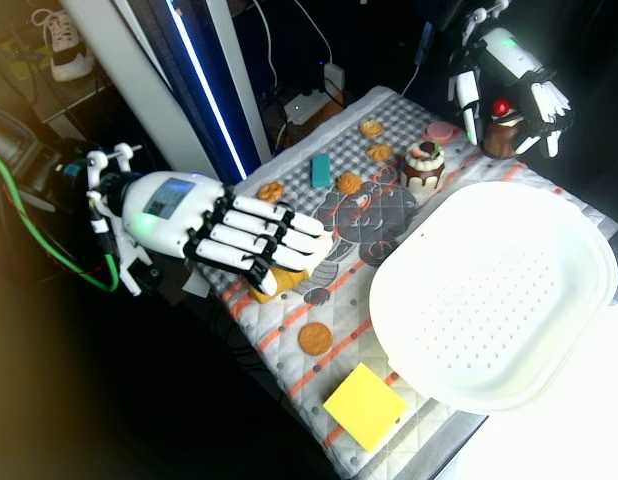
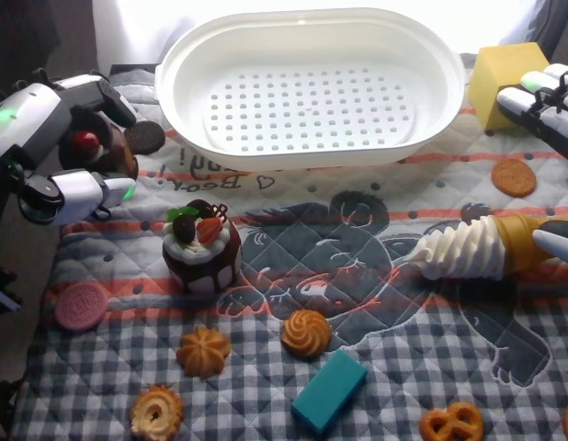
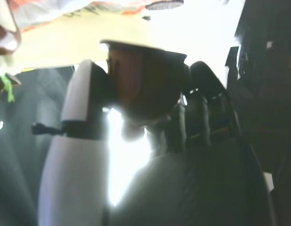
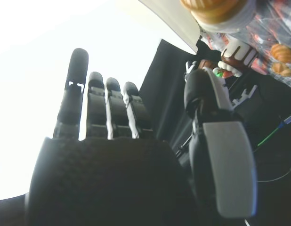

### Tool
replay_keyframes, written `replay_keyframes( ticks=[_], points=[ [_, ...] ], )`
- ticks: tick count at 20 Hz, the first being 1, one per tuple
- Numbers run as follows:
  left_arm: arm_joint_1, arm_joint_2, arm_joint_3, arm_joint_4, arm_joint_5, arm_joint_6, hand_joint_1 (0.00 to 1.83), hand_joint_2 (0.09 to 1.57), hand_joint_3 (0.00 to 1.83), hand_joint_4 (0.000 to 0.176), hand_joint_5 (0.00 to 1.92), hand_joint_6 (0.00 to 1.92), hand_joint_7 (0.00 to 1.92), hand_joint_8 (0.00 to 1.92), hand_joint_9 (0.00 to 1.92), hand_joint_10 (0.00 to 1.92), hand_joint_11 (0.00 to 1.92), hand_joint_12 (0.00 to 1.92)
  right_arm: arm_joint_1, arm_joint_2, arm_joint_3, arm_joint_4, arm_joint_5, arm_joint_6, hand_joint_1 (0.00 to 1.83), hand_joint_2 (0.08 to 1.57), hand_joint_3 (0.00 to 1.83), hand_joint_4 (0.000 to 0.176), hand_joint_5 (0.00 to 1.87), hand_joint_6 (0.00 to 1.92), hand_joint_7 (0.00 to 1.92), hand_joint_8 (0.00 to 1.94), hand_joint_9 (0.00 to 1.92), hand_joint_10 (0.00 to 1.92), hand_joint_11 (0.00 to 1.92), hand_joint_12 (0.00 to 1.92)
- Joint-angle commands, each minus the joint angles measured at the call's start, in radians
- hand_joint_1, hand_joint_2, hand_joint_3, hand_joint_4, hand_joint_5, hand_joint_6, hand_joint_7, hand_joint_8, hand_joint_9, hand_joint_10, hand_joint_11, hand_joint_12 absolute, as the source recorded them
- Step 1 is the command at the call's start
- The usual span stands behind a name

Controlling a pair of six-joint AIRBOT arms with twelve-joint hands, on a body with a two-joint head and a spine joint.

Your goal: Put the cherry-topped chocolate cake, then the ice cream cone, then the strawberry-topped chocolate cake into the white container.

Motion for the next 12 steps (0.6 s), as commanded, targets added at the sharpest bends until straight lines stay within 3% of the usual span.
replay_keyframes(
  ticks=[1, 3, 4, 5, 7, 11, 12],
  points=[
    [-0.014, 0.019, -0.004, 0.047, -0.128, -0.006, 1.19, 1.14, 0.00, 0.000, 0.36, 1.02, 0.43, 0.09, 0.14, 1.00, 0.00, 1.84, 0.003, 0.008, 0.001, -0.011, 0.131, -0.003, 0.63, 1.29, 0.00, 0.000, 0.00, 0.00, 0.00, 0.00, 0.00, 0.05, 0.00, 1.32],
    [-0.028, 0.022, -0.010, 0.061, -0.132, -0.006, 1.23, 1.15, 0.00, 0.000, 0.33, 1.15, 0.46, 0.11, 0.14, 1.13, 0.00, 1.90, 0.003, 0.008, 0.001, -0.010, 0.131, -0.003, 0.62, 1.28, 0.00, 0.000, 0.00, 0.00, 0.00, 0.00, 0.00, 0.06, 0.00, 1.32],
    [-0.049, 0.022, -0.009, 0.073, -0.123, -0.006, 1.25, 1.13, 0.00, 0.000, 0.32, 1.25, 0.40, 0.44, 0.18, 1.28, 0.07, 1.92, 0.003, 0.010, 0.000, -0.009, 0.131, -0.003, 0.60, 1.27, 0.00, 0.000, 0.00, 0.00, 0.00, 0.00, 0.03, 0.09, 0.00, 1.45],
    [-0.058, 0.022, -0.008, 0.080, -0.119, -0.006, 1.25, 1.13, 0.00, 0.000, 0.32, 1.25, 0.40, 0.44, 0.18, 1.28, 0.07, 1.92, 0.003, 0.010, 0.000, -0.009, 0.131, -0.003, 0.60, 1.27, 0.00, 0.000, 0.00, 0.00, 0.00, 0.00, 0.03, 0.09, 0.00, 1.45],
    [-0.080, 0.019, -0.004, 0.095, -0.109, -0.006, 1.26, 1.13, 0.00, 0.000, 0.32, 1.23, 0.25, 0.91, 0.26, 1.44, 0.22, 1.92, 0.003, 0.010, 0.000, -0.009, 0.133, -0.003, 0.55, 1.27, 0.00, 0.000, 0.00, 0.00, 0.00, 0.00, 0.03, 0.11, 0.00, 1.47],
    [-0.120, 0.012, 0.002, 0.119, -0.095, -0.006, 1.28, 1.13, 0.00, 0.000, 0.30, 1.27, 0.37, 1.21, 0.45, 1.48, 0.40, 1.90, 0.003, 0.010, 0.000, -0.009, 0.133, -0.003, 0.48, 1.25, 0.00, 0.000, 0.00, 0.00, 0.00, 0.00, 0.00, 0.11, 0.00, 1.45],
    [-0.135, 0.006, 0.008, 0.126, -0.083, -0.006, 1.29, 1.12, 0.00, 0.000, 0.32, 1.32, 0.39, 1.29, 0.46, 1.52, 0.43, 1.92, 0.003, 0.010, 0.000, -0.009, 0.133, -0.003, 0.55, 1.26, 0.00, 0.000, 0.00, 0.00, 0.00, 0.00, 0.00, 0.12, 0.00, 1.51]
  ],
)
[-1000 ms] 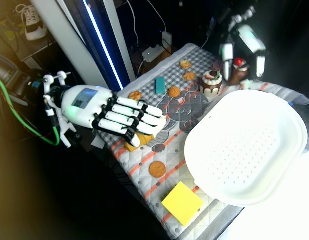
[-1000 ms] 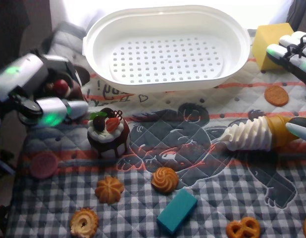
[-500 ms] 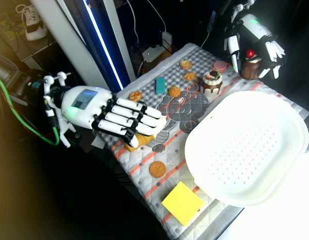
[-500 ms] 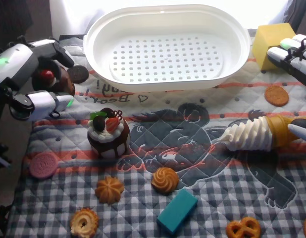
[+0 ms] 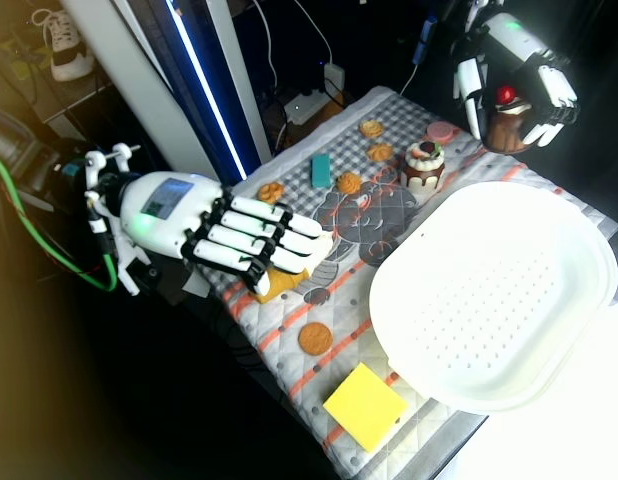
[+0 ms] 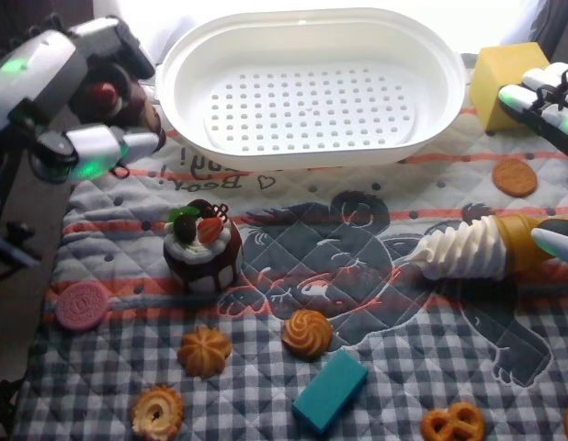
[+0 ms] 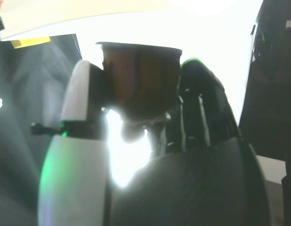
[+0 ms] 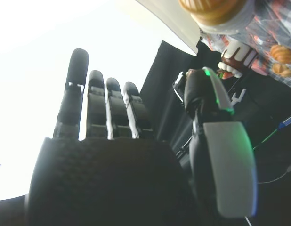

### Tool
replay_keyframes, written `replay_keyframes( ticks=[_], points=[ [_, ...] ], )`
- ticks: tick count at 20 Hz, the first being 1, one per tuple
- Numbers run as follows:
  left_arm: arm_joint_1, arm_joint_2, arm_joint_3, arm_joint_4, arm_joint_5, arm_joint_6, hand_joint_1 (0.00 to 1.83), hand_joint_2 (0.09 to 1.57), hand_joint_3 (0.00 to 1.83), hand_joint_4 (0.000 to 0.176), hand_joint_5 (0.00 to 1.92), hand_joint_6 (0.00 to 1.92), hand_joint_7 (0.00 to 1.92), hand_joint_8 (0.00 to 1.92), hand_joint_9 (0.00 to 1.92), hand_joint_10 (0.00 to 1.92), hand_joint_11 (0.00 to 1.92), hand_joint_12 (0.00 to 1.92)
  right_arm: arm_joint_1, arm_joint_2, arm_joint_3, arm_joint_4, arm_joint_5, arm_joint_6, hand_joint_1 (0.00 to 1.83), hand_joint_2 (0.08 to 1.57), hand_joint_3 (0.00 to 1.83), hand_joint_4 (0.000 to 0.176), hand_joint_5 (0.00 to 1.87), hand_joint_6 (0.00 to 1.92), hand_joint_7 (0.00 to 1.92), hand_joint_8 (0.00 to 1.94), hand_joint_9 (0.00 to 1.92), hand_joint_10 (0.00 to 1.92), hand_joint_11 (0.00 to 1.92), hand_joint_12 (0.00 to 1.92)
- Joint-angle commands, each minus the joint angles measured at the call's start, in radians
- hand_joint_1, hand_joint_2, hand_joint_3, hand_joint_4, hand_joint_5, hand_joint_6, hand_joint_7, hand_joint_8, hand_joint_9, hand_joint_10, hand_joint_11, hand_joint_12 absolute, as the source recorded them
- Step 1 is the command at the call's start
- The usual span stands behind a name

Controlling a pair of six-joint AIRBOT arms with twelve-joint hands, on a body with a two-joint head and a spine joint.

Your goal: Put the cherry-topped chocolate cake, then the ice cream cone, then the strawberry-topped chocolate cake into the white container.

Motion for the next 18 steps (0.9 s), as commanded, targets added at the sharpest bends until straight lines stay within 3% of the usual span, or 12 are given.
replay_keyframes(
  ticks=[1, 3, 5, 7, 8, 10, 13, 14, 15, 16, 17, 18],
  points=[
    [-0.029, -0.005, 0.011, 0.050, -0.093, -0.006, 1.31, 1.20, 0.01, 0.000, 0.34, 1.36, 0.66, 1.41, 0.54, 1.65, 0.57, 1.92, 0.003, 0.007, 0.000, -0.009, 0.132, -0.003, 0.59, 1.26, 0.00, 0.000, 0.00, 0.00, 0.00, 0.00, 0.00, 0.08, 0.00, 1.51],
    [-0.067, -0.024, 0.030, 0.066, -0.063, -0.006, 1.15, 1.29, 0.01, 0.000, 0.54, 1.50, 0.73, 1.55, 0.59, 1.73, 0.68, 1.92, 0.003, 0.007, 0.001, -0.009, 0.132, -0.003, 0.54, 1.26, 0.00, 0.000, 0.00, 0.00, 0.00, 0.00, 0.01, 0.10, 0.00, 1.47],
    [-0.090, -0.037, 0.042, 0.076, -0.041, -0.006, 1.13, 1.31, 0.01, 0.000, 0.55, 1.52, 0.71, 1.58, 0.61, 1.81, 0.75, 1.92, 0.003, 0.007, 0.001, -0.009, 0.132, -0.003, 0.49, 1.25, 0.00, 0.000, 0.00, 0.00, 0.00, 0.00, 0.00, 0.11, 0.00, 1.48],
    [-0.125, -0.058, 0.067, 0.080, -0.008, -0.006, 1.31, 1.28, 0.01, 0.000, 0.52, 1.45, 0.67, 1.55, 0.72, 1.68, 0.80, 1.92, 0.003, 0.007, 0.002, -0.009, 0.132, -0.003, 0.53, 1.26, 0.00, 0.000, 0.00, 0.00, 0.00, 0.00, 0.00, 0.11, 0.00, 1.48],
    [-0.142, -0.070, 0.082, 0.082, 0.012, -0.006, 1.21, 1.29, 0.01, 0.000, 0.55, 1.43, 0.73, 1.62, 0.74, 1.84, 0.87, 1.92, 0.003, 0.007, 0.003, -0.009, 0.132, -0.003, 0.53, 1.26, 0.00, 0.000, 0.00, 0.00, 0.00, 0.00, 0.00, 0.15, 0.00, 1.49],
    [-0.175, -0.107, 0.128, 0.075, 0.058, -0.006, 1.18, 1.31, 0.01, 0.000, 0.53, 1.43, 0.74, 1.67, 0.92, 1.92, 1.09, 1.92, 0.003, 0.007, 0.005, -0.009, 0.132, -0.003, 0.62, 1.26, 0.00, 0.000, 0.00, 0.00, 0.00, 0.00, 0.01, 0.18, 0.00, 1.41],
    [-0.221, -0.175, 0.219, 0.045, 0.157, -0.006, 1.17, 1.30, 0.00, 0.000, 0.54, 1.47, 0.76, 1.59, 0.73, 1.83, 0.89, 1.92, 0.003, 0.007, 0.007, -0.009, 0.132, -0.003, 0.64, 1.26, 0.00, 0.000, 0.00, 0.00, 0.00, 0.00, 0.00, 0.25, 0.00, 1.41],
    [-0.230, -0.197, 0.251, 0.027, 0.189, -0.005, 1.11, 1.32, 0.00, 0.000, 0.54, 1.56, 0.67, 1.58, 0.50, 1.73, 0.58, 1.92, 0.003, 0.007, 0.008, -0.009, 0.132, -0.003, 0.61, 1.27, 0.00, 0.000, 0.00, 0.00, 0.00, 0.00, 0.00, 0.24, 0.00, 1.38],
    [-0.237, -0.220, 0.284, 0.009, 0.219, -0.005, 1.06, 1.35, 0.01, 0.022, 0.53, 1.65, 0.59, 1.64, 0.36, 1.72, 0.43, 1.92, 0.003, 0.006, 0.008, -0.009, 0.132, -0.003, 0.61, 1.28, 0.00, 0.000, 0.00, 0.00, 0.00, 0.00, 0.00, 0.24, 0.00, 1.37],
    [-0.242, -0.239, 0.312, -0.007, 0.247, -0.003, 1.23, 1.31, 0.00, 0.000, 0.33, 1.50, 0.61, 1.59, 0.35, 1.77, 0.44, 1.92, 0.003, 0.006, 0.009, -0.009, 0.132, -0.003, 0.65, 1.28, 0.00, 0.000, 0.00, 0.00, 0.00, 0.00, 0.01, 0.28, 0.00, 1.46],
    [-0.245, -0.253, 0.333, -0.024, 0.267, 0.002, 1.19, 1.21, 0.00, 0.000, 0.28, 1.44, 0.39, 1.52, 0.33, 1.75, 0.41, 1.92, 0.003, 0.006, 0.010, -0.009, 0.132, -0.003, 0.66, 1.28, 0.00, 0.000, 0.00, 0.00, 0.00, 0.00, 0.00, 0.34, 0.00, 1.48],
    [-0.249, -0.274, 0.358, -0.067, 0.292, 0.047, 1.08, 1.29, 0.00, 0.000, 0.54, 1.51, 0.36, 1.36, 0.33, 1.60, 0.32, 1.92, 0.002, 0.005, 0.011, -0.010, 0.131, -0.003, 0.69, 1.28, 0.00, 0.000, 0.00, 0.00, 0.00, 0.00, 0.00, 0.36, 0.00, 1.48]
  ],
)
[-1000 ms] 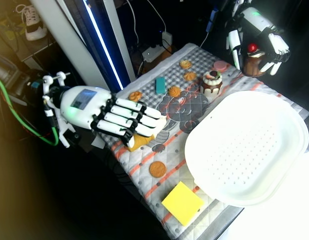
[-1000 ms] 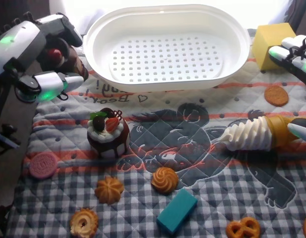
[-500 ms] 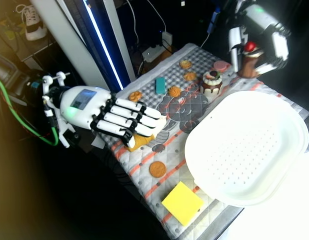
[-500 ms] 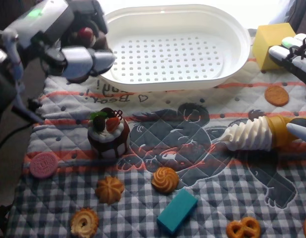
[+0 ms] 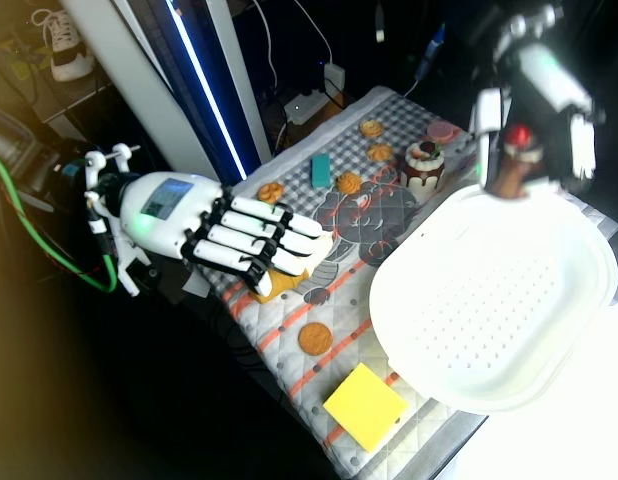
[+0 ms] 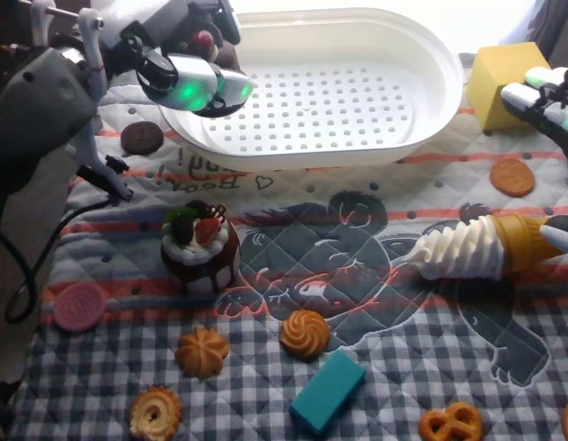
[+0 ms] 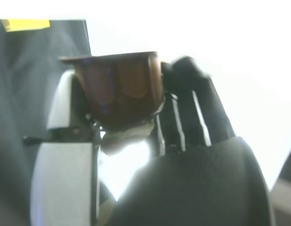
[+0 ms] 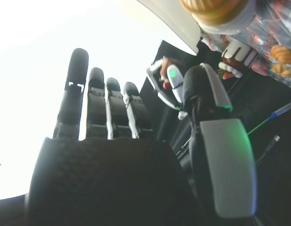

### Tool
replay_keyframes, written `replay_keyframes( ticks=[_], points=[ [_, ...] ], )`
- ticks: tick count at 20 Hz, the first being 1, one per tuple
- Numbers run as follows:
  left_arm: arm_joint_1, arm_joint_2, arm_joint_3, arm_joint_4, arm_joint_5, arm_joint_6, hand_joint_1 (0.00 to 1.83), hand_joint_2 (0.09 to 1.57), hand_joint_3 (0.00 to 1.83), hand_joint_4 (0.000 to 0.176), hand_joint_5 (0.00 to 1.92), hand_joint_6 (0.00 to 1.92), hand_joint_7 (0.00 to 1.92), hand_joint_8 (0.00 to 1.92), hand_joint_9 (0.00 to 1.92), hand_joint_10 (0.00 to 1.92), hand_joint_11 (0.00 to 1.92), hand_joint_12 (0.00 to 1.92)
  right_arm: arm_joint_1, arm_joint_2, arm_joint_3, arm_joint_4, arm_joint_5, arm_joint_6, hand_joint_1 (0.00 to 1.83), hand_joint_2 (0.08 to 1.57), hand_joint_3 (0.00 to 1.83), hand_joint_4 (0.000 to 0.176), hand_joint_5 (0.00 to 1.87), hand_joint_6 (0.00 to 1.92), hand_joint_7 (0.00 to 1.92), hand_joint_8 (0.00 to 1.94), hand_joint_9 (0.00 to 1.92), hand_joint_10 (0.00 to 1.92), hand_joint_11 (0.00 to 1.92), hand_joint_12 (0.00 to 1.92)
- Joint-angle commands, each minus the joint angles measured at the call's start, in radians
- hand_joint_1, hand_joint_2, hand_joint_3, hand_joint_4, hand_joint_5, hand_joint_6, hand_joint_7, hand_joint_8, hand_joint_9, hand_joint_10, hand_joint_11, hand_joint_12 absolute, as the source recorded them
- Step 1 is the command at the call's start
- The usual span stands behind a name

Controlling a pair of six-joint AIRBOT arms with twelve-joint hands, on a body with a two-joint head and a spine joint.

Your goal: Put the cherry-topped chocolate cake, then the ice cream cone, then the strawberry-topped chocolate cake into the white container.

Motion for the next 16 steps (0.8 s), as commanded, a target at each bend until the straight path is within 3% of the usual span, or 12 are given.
replay_keyframes(
  ticks=[1, 2, 3, 5, 8, 9, 10, 11, 12, 13, 15, 16],
  points=[
    [-0.022, -0.010, 0.020, -0.031, -0.073, 0.065, 1.25, 1.27, 0.00, 0.000, 0.39, 1.24, 0.61, 1.47, 0.42, 1.69, 0.47, 1.92, 0.002, 0.004, 0.003, -0.013, 0.130, -0.003, 0.69, 1.28, 0.00, 0.000, 0.00, 0.00, 0.00, 0.00, 0.00, 0.37, 0.00, 1.48],
    [-0.024, -0.026, 0.032, -0.069, -0.063, 0.116, 1.28, 1.27, 0.00, 0.000, 0.37, 1.08, 0.64, 1.51, 0.41, 1.66, 0.45, 1.92, 0.001, 0.004, 0.003, -0.013, 0.130, -0.003, 0.69, 1.28, 0.00, 0.000, 0.00, 0.00, 0.00, 0.00, 0.00, 0.38, 0.00, 1.45],
    [-0.024, -0.044, 0.049, -0.100, -0.053, 0.157, 1.26, 1.09, 0.00, 0.000, 0.39, 0.86, 0.36, 1.19, 0.32, 1.48, 0.27, 1.90, 0.000, 0.004, 0.004, -0.013, 0.130, -0.003, 0.71, 1.27, 0.00, 0.000, 0.00, 0.00, 0.00, 0.00, 0.00, 0.40, 0.00, 1.45],
    [-0.020, -0.060, 0.067, -0.113, -0.034, 0.158, 1.24, 1.07, 0.00, 0.000, 0.38, 0.83, 0.36, 1.13, 0.33, 1.44, 0.28, 1.92, 0.000, 0.004, 0.004, -0.013, 0.130, -0.001, 0.69, 1.27, 0.00, 0.000, 0.00, 0.00, 0.00, 0.00, 0.00, 0.38, 0.00, 1.45],
    [-0.020, -0.065, 0.070, -0.116, -0.029, 0.158, 0.90, 1.12, 0.00, 0.000, 0.14, 0.50, 0.24, 0.42, 0.13, 0.90, 0.03, 1.66, 0.000, 0.004, 0.004, -0.013, 0.130, 0.000, 0.70, 1.27, 0.00, 0.000, 0.00, 0.00, 0.01, 0.00, 0.00, 0.38, 0.00, 1.48],
    [-0.020, -0.065, 0.069, -0.114, -0.031, 0.158, 0.81, 1.07, 0.00, 0.011, 0.11, 0.38, 0.20, 0.22, 0.06, 0.72, 0.01, 1.57, 0.000, 0.004, 0.004, -0.013, 0.130, 0.000, 0.72, 1.28, 0.00, 0.000, 0.00, 0.00, 0.01, 0.00, 0.00, 0.38, 0.00, 1.48],
    [-0.020, -0.065, 0.067, -0.113, -0.033, 0.158, 0.68, 1.00, 0.00, 0.081, 0.01, 0.20, 0.06, 0.03, 0.00, 0.14, 0.00, 1.13, 0.000, 0.004, 0.004, -0.013, 0.130, 0.001, 0.73, 1.28, 0.00, 0.000, 0.00, 0.00, 0.02, 0.00, 0.00, 0.43, 0.00, 1.50],
    [-0.018, -0.061, 0.060, -0.110, -0.039, 0.158, 0.68, 1.00, 0.00, 0.081, 0.01, 0.20, 0.06, 0.03, 0.00, 0.14, 0.00, 1.13, 0.000, 0.004, 0.003, -0.013, 0.130, 0.002, 0.73, 1.28, 0.00, 0.000, 0.00, 0.00, 0.02, 0.00, 0.00, 0.43, 0.00, 1.50],
    [-0.017, -0.056, 0.052, -0.103, -0.044, 0.158, 0.54, 0.98, 0.00, 0.118, 0.00, 0.07, 0.01, 0.01, 0.00, 0.03, 0.00, 1.00, 0.000, 0.004, 0.003, -0.013, 0.130, 0.003, 0.71, 1.27, 0.00, 0.000, 0.00, 0.00, 0.00, 0.00, 0.00, 0.41, 0.00, 1.49],
    [-0.016, -0.046, 0.036, -0.092, -0.059, 0.158, 0.51, 0.95, 0.00, 0.132, 0.00, 0.01, 0.00, 0.00, 0.00, 0.00, 0.00, 0.91, 0.000, 0.004, 0.004, -0.013, 0.130, 0.006, 0.70, 1.27, 0.00, 0.000, 0.00, 0.00, 0.00, 0.00, 0.00, 0.36, 0.00, 1.46],
    [-0.011, -0.014, -0.007, -0.038, -0.091, 0.113, 0.46, 0.92, 0.00, 0.157, 0.00, 0.00, 0.00, 0.00, 0.00, 0.00, 0.00, 1.19, 0.000, 0.004, 0.006, -0.018, 0.130, 0.031, 0.67, 1.26, 0.00, 0.000, 0.00, 0.00, 0.02, 0.01, 0.00, 0.42, 0.00, 1.47],
    [-0.002, 0.011, -0.028, 0.016, -0.109, 0.028, 0.53, 0.92, 0.00, 0.159, 0.00, 0.00, 0.00, 0.00, 0.00, 0.00, 0.00, 1.12, -0.002, 0.004, 0.011, -0.025, 0.130, 0.057, 0.61, 1.26, 0.00, 0.000, 0.00, 0.00, 0.00, 0.00, 0.00, 0.36, 0.00, 1.47]
  ],
)
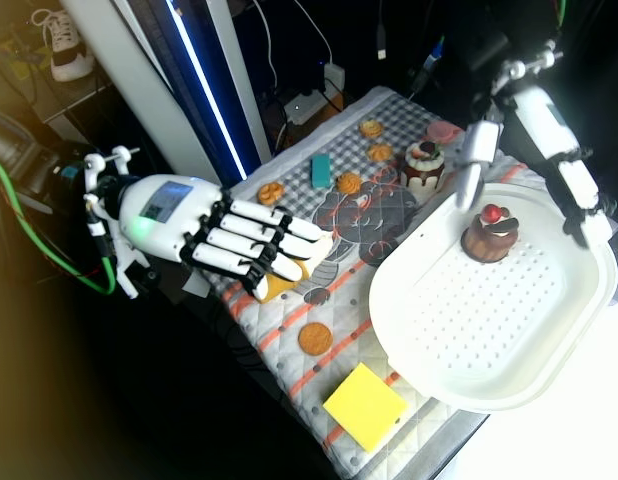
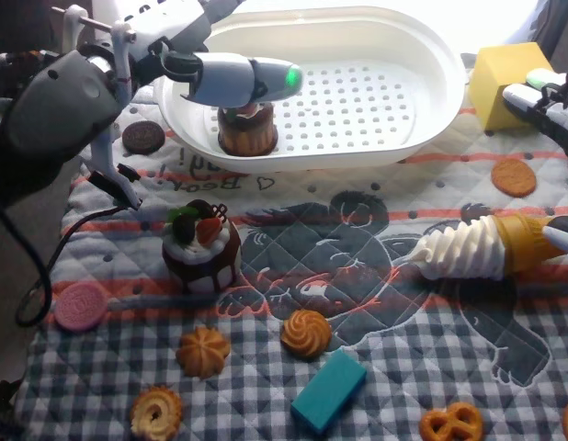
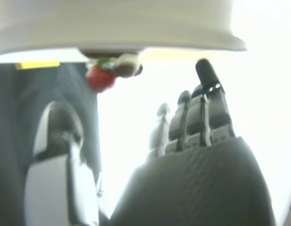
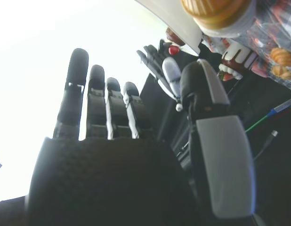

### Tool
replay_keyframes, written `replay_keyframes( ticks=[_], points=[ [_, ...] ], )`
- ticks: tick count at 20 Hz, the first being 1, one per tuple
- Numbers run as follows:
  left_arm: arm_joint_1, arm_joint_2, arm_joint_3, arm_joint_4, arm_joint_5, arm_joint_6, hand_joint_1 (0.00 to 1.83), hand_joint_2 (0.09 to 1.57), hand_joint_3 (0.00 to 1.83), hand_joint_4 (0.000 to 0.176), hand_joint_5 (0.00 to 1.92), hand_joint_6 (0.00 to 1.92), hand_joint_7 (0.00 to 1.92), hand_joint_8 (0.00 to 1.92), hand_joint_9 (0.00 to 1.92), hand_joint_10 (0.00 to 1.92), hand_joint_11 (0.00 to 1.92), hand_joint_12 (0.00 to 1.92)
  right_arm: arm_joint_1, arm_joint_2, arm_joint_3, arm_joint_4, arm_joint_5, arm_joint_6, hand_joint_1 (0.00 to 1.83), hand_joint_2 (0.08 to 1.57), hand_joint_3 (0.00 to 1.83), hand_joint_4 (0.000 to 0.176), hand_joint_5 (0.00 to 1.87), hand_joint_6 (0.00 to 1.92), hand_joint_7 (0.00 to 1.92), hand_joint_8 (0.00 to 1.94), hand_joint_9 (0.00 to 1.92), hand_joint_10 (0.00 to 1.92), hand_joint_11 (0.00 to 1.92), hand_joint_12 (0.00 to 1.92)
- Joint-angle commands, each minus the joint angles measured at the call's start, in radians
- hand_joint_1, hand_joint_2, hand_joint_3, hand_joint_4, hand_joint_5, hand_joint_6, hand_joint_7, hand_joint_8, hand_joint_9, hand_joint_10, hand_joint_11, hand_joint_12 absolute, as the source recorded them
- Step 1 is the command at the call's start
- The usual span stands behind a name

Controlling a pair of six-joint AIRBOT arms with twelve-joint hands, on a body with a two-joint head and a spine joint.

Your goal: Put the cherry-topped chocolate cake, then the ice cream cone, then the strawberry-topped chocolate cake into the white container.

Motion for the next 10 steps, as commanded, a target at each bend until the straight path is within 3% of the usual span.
replay_keyframes(
  ticks=[1, 2, 3, 4, 5, 6, 7, 8, 9, 10],
  points=[
    [0.006, 0.034, -0.008, 0.067, -0.131, -0.074, 0.65, 0.94, 0.00, 0.166, 0.00, 0.00, 0.00, 0.00, 0.00, 0.00, 0.00, 0.74, 0.003, 0.004, 0.008, -0.009, 0.128, 0.020, 0.61, 1.26, 0.00, 0.000, 0.00, 0.00, 0.00, 0.00, 0.00, 0.30, 0.00, 1.40],
    [0.018, 0.063, -0.031, 0.116, -0.159, -0.165, 0.73, 0.98, 0.01, 0.164, 0.00, 0.00, 0.00, 0.00, 0.00, 0.00, 0.00, 0.15, -0.002, 0.005, 0.016, -0.018, 0.128, 0.055, 0.66, 1.26, 0.00, 0.000, 0.00, 0.00, 0.00, 0.00, 0.00, 0.24, 0.00, 1.32],
    [0.032, 0.091, -0.054, 0.163, -0.189, -0.251, 0.82, 1.07, 0.04, 0.162, 0.00, 0.00, 0.00, 0.00, 0.00, 0.00, 0.01, 0.01, -0.007, 0.005, 0.027, -0.029, 0.128, 0.096, 0.69, 1.25, 0.00, 0.000, 0.00, 0.00, 0.00, 0.00, 0.00, 0.20, 0.00, 1.07],
    [0.046, 0.113, -0.073, 0.196, -0.217, -0.304, 0.82, 1.07, 0.04, 0.162, 0.00, 0.00, 0.00, 0.00, 0.00, 0.00, 0.01, 0.01, -0.018, 0.004, 0.036, -0.033, 0.128, 0.132, 0.69, 1.25, 0.00, 0.000, 0.00, 0.00, 0.00, 0.00, 0.00, 0.20, 0.00, 1.07],
    [0.065, 0.138, -0.098, 0.229, -0.256, -0.363, 0.79, 1.15, 0.00, 0.137, 0.00, 0.00, 0.00, 0.00, 0.00, 0.00, 0.00, 0.28, -0.029, 0.000, 0.044, -0.035, 0.128, 0.153, 0.73, 1.25, 0.00, 0.000, 0.00, 0.00, 0.00, 0.00, 0.00, 0.14, 0.00, 0.96],
    [0.089, 0.167, -0.133, 0.260, -0.310, -0.407, 0.75, 1.24, 0.00, 0.173, 0.00, 0.00, 0.00, 0.00, 0.00, 0.00, 0.00, 0.44, -0.039, -0.004, 0.045, -0.035, 0.121, 0.153, 0.70, 1.24, 0.00, 0.000, 0.00, 0.00, 0.00, 0.00, 0.07, 0.17, 0.00, 1.11],
    [0.102, 0.182, -0.151, 0.278, -0.342, -0.432, 0.86, 1.26, 0.00, 0.175, 0.01, 0.00, 0.00, 0.00, 0.01, 0.00, 0.00, 0.81, -0.042, -0.008, 0.046, -0.035, 0.112, 0.153, 0.63, 1.23, 0.00, 0.000, 0.00, 0.00, 0.00, 0.00, 0.08, 0.19, 0.00, 1.24],
    [0.120, 0.199, -0.171, 0.298, -0.384, -0.469, 0.86, 1.26, 0.00, 0.175, 0.01, 0.00, 0.00, 0.00, 0.01, 0.00, 0.00, 0.81, -0.042, -0.014, 0.049, -0.037, 0.097, 0.153, 0.63, 1.23, 0.00, 0.000, 0.00, 0.00, 0.00, 0.00, 0.08, 0.19, 0.00, 1.24],
    [0.150, 0.219, -0.194, 0.323, -0.435, -0.519, 0.90, 1.27, 0.00, 0.176, 0.03, 0.01, 0.00, 0.00, 0.04, 0.02, 0.00, 1.15, -0.042, -0.027, 0.054, -0.038, 0.079, 0.153, 0.66, 1.19, 0.00, 0.000, 0.00, 0.00, 0.09, 0.01, 0.06, 0.38, 0.00, 1.31],
    [0.169, 0.230, -0.207, 0.336, -0.463, -0.545, 0.90, 1.27, 0.00, 0.176, 0.03, 0.01, 0.00, 0.00, 0.04, 0.02, 0.00, 1.15, -0.041, -0.036, 0.058, -0.038, 0.070, 0.153, 0.66, 1.19, 0.00, 0.000, 0.00, 0.00, 0.09, 0.01, 0.06, 0.38, 0.00, 1.31]
  ],
)
